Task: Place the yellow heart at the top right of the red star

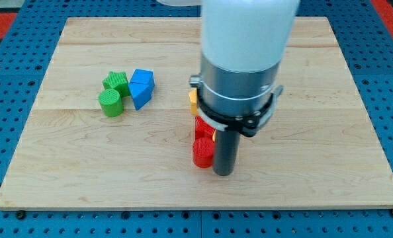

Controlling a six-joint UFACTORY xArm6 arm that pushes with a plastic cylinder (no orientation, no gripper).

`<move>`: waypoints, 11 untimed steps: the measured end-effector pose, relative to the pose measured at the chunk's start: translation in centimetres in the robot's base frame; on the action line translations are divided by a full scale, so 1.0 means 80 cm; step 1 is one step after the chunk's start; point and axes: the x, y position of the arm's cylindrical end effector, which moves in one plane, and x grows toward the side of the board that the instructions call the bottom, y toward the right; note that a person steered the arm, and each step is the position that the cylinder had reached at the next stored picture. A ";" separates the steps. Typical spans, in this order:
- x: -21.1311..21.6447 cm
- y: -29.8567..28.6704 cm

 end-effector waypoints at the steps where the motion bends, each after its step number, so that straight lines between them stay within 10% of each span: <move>1: -0.019 0.009; 7: -0.130 0.057; 11: -0.103 0.076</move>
